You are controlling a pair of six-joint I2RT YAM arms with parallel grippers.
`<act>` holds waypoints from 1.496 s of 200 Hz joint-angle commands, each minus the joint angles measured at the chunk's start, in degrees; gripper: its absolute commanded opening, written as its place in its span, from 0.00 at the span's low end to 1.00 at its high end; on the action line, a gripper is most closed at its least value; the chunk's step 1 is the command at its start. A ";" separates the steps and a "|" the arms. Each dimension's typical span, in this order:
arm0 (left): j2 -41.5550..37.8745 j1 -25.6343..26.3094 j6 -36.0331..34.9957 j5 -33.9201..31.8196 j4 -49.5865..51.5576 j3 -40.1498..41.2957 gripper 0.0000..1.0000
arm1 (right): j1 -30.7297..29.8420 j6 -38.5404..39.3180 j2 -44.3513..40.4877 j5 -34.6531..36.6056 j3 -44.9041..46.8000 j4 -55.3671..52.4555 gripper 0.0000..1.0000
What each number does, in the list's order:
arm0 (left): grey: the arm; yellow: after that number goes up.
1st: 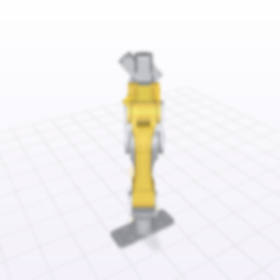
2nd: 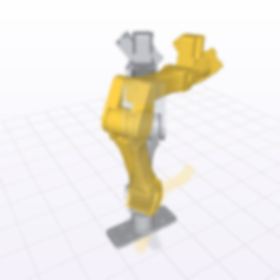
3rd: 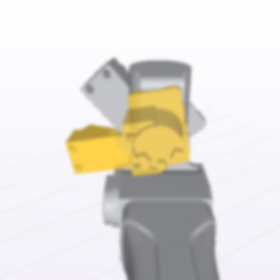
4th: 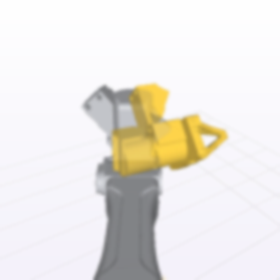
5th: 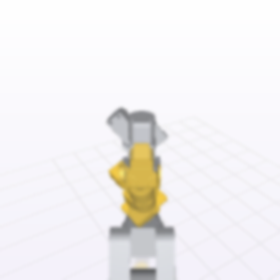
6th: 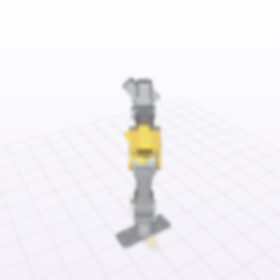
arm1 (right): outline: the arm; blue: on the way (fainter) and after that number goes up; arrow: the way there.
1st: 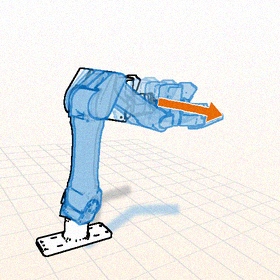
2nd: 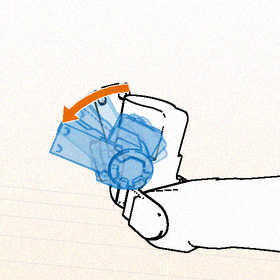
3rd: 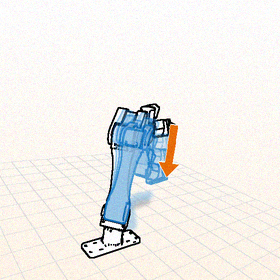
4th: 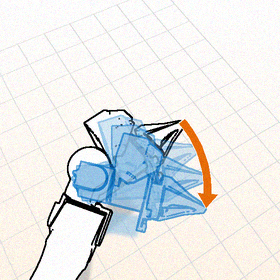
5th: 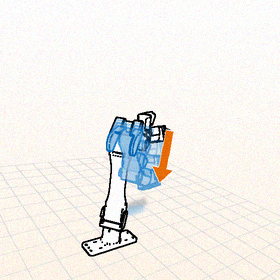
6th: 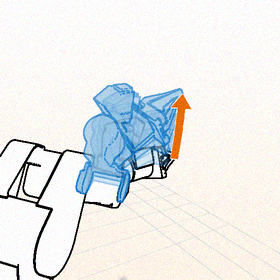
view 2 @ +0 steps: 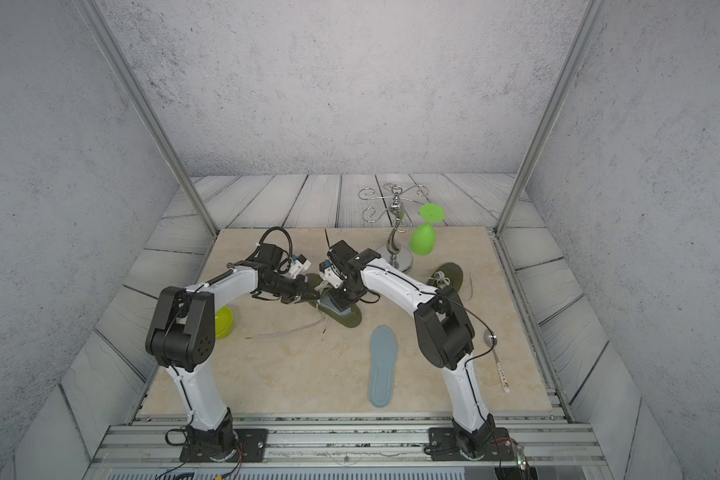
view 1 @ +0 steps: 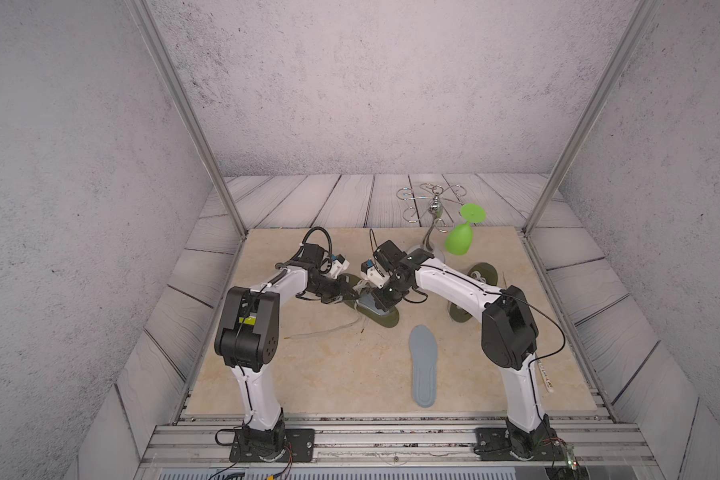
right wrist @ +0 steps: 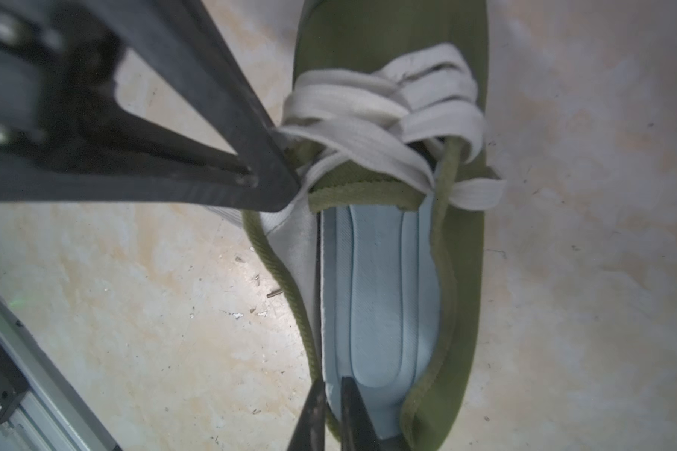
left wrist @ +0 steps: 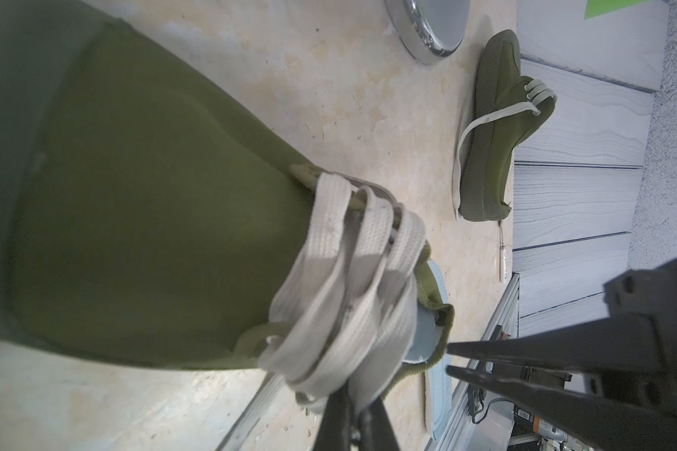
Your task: Insert the insole into the shoe
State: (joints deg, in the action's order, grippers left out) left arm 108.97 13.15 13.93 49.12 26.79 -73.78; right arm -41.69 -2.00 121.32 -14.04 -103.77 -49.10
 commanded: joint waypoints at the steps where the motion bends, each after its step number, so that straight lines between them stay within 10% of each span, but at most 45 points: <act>1: -0.24 0.39 -0.79 0.80 1.01 -1.37 0.00 | -0.08 -0.80 6.08 0.72 2.12 1.11 0.10; 299: -0.77 -0.49 -2.16 0.40 3.05 -1.39 0.00 | 1.35 -9.89 0.32 6.40 9.48 7.24 0.09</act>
State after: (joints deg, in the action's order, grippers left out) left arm 108.97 12.88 12.88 49.12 28.69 -74.41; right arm -40.42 -10.35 120.07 -6.07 -97.60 -42.37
